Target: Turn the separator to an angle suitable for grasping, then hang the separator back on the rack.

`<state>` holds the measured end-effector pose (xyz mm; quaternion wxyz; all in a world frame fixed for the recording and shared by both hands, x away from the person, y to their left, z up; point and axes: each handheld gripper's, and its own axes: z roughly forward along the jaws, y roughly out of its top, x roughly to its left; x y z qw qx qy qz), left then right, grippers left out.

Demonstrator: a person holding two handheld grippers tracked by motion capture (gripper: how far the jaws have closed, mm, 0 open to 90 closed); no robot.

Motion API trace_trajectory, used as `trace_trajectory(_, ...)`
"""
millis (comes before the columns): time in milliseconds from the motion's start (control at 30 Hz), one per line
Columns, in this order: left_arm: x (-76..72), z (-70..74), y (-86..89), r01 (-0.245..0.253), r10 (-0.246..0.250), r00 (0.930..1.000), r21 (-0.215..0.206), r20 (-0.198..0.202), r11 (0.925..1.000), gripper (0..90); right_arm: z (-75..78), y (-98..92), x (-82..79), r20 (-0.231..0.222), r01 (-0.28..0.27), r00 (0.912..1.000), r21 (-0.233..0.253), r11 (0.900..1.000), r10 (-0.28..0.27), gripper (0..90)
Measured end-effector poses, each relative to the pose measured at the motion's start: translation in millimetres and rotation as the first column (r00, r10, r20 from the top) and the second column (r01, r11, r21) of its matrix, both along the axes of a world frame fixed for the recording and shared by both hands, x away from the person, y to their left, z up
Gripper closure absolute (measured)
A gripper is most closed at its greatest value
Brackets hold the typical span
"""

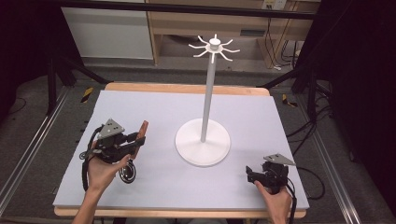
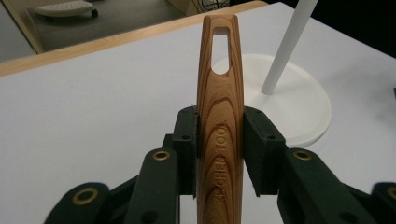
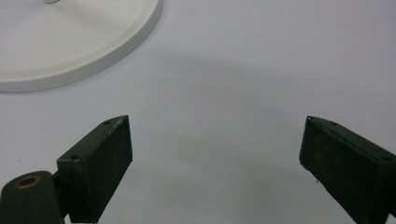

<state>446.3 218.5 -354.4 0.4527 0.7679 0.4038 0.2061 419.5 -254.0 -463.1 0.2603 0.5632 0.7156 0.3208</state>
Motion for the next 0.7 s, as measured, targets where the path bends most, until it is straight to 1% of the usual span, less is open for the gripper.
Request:
trace_trajectory(33, 0.0, 0.0, 0.0, 0.0, 0.0, 1.0, 0.0, 0.0, 1.0, 67.3, 0.0, 0.0, 0.0, 0.0, 0.0, 1.0, 0.0, 1.0, 0.0, 9.8)
trace_trajectory(67, -1.3, 3.5, -0.3, 0.001, -0.001, 0.9998, -0.017, 0.017, 0.9999, 67.3, 0.0, -0.1, -0.1, 0.001, 0.002, 1.0, 0.002, 1.0, -0.002, 9.8)
trace_trajectory(133, -2.9, 7.1, -1.1, 0.002, -0.001, 0.9992, -0.027, 0.039, 0.9996, 67.3, 0.0, -0.1, -0.3, 0.002, 0.002, 1.0, 0.004, 1.0, -0.002, 9.8)
trace_trajectory(167, -2.9, 7.1, -1.1, 0.002, -0.001, 0.9992, -0.027, 0.039, 0.9996, 67.3, 0.0, -0.1, -0.3, 0.002, 0.002, 1.0, 0.004, 1.0, -0.002, 9.8)
trace_trajectory(200, -4.3, 10.3, -2.0, 0.006, -0.005, 0.9985, -0.035, 0.054, 0.9994, 67.3, -0.1, 0.0, -0.5, 0.0, 0.004, 1.0, 0.008, 1.0, -0.004, 9.8)
trace_trajectory(233, -4.3, 10.3, -2.0, 0.006, -0.005, 0.9985, -0.035, 0.054, 0.9994, 67.3, -0.1, 0.0, -0.5, 0.0, 0.004, 1.0, 0.008, 1.0, -0.004, 9.8)
trace_trajectory(267, -5.8, 14.9, -3.0, 0.013, -0.01, 0.9976, -0.045, 0.068, 0.9989, 67.3, 0.3, -0.1, -0.8, 0.001, 0.005, 1.0, 0.008, 1.0, -0.005, 9.8)
trace_trajectory(300, -5.8, 14.9, -3.0, 0.013, -0.01, 0.9976, -0.045, 0.068, 0.9989, 67.3, 0.3, -0.1, -0.8, 0.001, 0.005, 1.0, 0.008, 1.0, -0.005, 9.8)
trace_trajectory(333, -7.0, 19.1, -3.7, 0.018, -0.014, 0.9964, -0.057, 0.083, 0.9982, 67.3, 0.6, -1.0, -0.6, 0.006, 0.0, 1.0, 0.003, 1.0, 0.0, 9.8)
trace_trajectory(367, -7.0, 19.1, -3.7, 0.018, -0.014, 0.9964, -0.057, 0.083, 0.9982, 67.3, 0.6, -1.0, -0.6, 0.006, 0.0, 1.0, 0.003, 1.0, 0.0, 9.8)
trace_trajectory(400, -8.0, 23.6, -4.7, 0.022, -0.016, 0.9952, -0.065, 0.097, 0.9976, 67.3, 0.7, -0.9, -0.7, 0.009, 0.006, 0.9999, 0.008, 1.0, -0.006, 9.8)
trace_trajectory(467, -8.3, 26.1, -5.3, 0.024, -0.017, 0.9946, -0.068, 0.102, 0.9974, 67.3, 0.6, -0.9, -0.8, 0.01, 0.007, 0.9999, 0.007, 1.0, -0.007, 9.8)
trace_trajectory(500, -8.9, 31.2, -6.6, 0.027, -0.018, 0.9928, -0.075, 0.118, 0.9968, 67.2, 0.3, -0.6, -0.8, 0.01, 0.006, 0.9999, 0.006, 1.0, -0.006, 9.8)
trace_trajectory(567, -9.4, 33.9, -7.5, 0.028, -0.018, 0.992, -0.083, 0.125, 0.9962, 67.3, 0.0, -0.3, -0.8, 0.01, 0.005, 0.9999, 0.005, 1.0, -0.005, 9.8)
trace_trajectory(633, -10.5, 39.3, -8.9, 0.034, -0.022, 0.99, -0.089, 0.14, 0.9954, 67.3, -0.2, -0.2, -0.8, 0.01, 0.006, 0.9999, 0.005, 1.0, -0.006, 9.8)
trace_trajectory(700, -11.8, 47.5, -10.7, 0.04, -0.024, 0.9859, -0.097, 0.166, 0.9944, 67.3, -0.6, -0.3, -0.9, 0.013, 0.004, 0.9999, 0.005, 1.0, -0.005, 9.8)
